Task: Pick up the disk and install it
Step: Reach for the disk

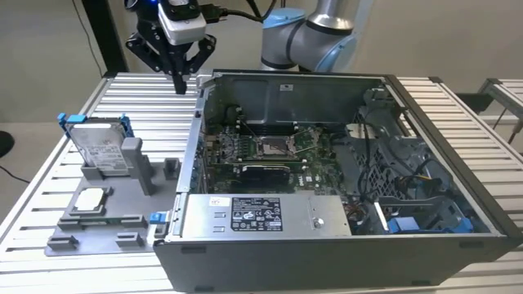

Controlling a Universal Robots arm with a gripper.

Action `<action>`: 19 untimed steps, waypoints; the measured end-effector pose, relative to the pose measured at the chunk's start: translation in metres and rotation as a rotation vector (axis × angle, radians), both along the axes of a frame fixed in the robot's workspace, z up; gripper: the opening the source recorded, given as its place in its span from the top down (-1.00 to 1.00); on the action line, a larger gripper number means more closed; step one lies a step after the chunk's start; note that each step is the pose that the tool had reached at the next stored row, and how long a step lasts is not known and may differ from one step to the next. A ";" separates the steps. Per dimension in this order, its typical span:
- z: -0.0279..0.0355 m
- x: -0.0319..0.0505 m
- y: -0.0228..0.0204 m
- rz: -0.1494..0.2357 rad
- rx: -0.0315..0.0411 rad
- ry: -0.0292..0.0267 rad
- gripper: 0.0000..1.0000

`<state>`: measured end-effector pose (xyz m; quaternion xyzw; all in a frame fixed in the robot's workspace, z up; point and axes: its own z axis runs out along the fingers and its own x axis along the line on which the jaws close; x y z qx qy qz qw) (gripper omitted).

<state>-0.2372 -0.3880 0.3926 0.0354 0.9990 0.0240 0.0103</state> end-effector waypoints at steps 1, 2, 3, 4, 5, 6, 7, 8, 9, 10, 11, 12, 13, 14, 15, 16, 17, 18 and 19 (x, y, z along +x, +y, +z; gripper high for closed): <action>0.0000 -0.0031 0.0000 0.000 0.0000 -0.0001 1.00; 0.0000 -0.0057 0.0000 0.000 0.0000 -0.0001 1.00; 0.0000 -0.0087 0.0000 0.000 0.0000 -0.0001 1.00; 0.0000 -0.0112 0.0000 0.000 0.0000 0.0000 1.00; 0.0000 -0.0140 0.0000 0.000 0.0000 -0.0001 1.00; 0.0000 -0.0168 0.0000 0.000 0.0000 -0.0001 1.00; 0.0000 -0.0196 0.0000 0.000 0.0000 -0.0001 1.00; 0.0000 -0.0224 0.0000 0.000 0.0000 -0.0001 1.00; 0.0000 -0.0254 0.0000 0.000 0.0000 0.0000 1.00; 0.0000 -0.0278 0.0000 0.000 0.0000 -0.0001 1.00; 0.0000 -0.0298 0.0000 0.000 0.0000 0.0000 1.00; 0.0000 -0.0321 0.0001 0.000 0.0000 -0.0001 1.00; 0.0000 -0.0343 0.0003 0.000 0.0000 0.0000 1.00; 0.0000 -0.0363 0.0006 0.000 0.0000 0.0000 1.00; 0.0000 -0.0386 0.0010 0.000 0.0000 0.0000 1.00; -0.0001 -0.0411 0.0016 0.000 0.0000 0.0000 1.00; 0.0000 -0.0435 0.0021 0.000 0.0000 0.0000 1.00; -0.0001 -0.0461 0.0028 0.000 0.0000 0.0000 1.00; -0.0001 -0.0486 0.0035 0.000 0.0001 0.0000 1.00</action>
